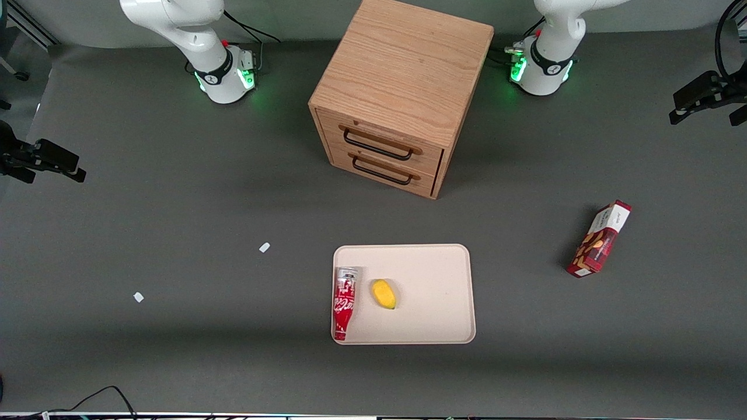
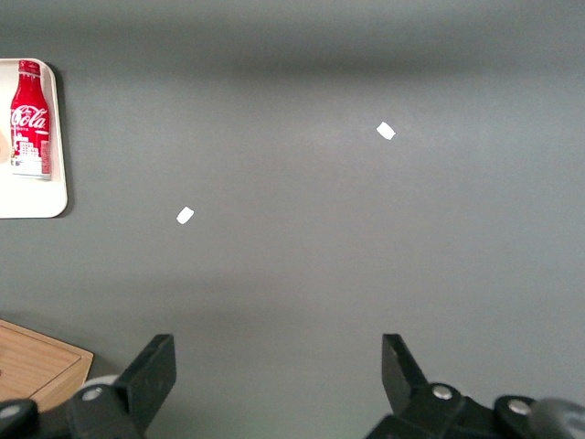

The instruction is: Place red cookie box on tray

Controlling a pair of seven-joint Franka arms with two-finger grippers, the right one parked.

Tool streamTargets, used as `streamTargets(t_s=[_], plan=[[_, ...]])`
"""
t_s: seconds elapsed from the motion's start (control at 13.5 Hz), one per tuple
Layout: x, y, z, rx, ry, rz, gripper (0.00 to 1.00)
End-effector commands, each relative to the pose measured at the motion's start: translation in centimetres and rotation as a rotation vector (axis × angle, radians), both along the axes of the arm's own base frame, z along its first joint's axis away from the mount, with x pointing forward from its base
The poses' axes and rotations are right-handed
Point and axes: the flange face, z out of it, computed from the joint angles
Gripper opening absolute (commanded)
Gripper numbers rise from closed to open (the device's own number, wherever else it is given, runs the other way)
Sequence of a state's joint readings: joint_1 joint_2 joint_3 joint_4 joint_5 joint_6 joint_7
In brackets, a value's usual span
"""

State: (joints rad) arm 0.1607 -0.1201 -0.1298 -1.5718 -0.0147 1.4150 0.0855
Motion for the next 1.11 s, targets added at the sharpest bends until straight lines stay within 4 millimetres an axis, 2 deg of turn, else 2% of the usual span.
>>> streamTargets(t_s=[0.0,0.15,0.3,0.59,1.04], plan=[[-0.1,0.0,0.5,-0.001,0.006,0.013,1.00],[0.5,0.1,-0.8,-0.001,0.024,0.006,1.00],[2.6,0.5,-4.0,-0.002,0.073,-0.038,1.00],[6.2,2.1,-14.4,0.031,0.088,-0.270,1.00],[6.6,2.8,-30.1,0.031,-0.011,-0.413,1.00]])
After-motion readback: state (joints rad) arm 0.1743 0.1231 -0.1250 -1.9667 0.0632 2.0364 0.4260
